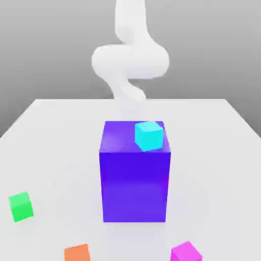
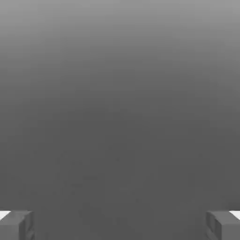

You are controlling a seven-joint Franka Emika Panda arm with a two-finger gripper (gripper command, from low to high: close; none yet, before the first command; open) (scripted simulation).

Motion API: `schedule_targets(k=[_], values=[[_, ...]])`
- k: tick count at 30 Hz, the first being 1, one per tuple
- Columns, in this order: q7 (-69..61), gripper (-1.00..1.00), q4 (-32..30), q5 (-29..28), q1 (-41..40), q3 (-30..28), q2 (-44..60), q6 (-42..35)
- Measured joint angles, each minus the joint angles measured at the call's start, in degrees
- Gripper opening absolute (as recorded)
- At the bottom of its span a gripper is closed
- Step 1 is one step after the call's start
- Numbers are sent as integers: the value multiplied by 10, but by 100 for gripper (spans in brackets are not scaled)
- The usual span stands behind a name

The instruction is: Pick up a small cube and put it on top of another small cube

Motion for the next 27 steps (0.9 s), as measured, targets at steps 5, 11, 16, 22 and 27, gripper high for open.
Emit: schedule_targets(k=[5,11,16,22,27], values=[[-124,0,0,22,61,-43,72,19],[-273,0,-1,53,128,-91,156,41],[-401,0,-1,86,174,-123,227,58],[-556,0,0,128,215,-147,313,78],[-684,0,0,159,236,-149,384,96]])
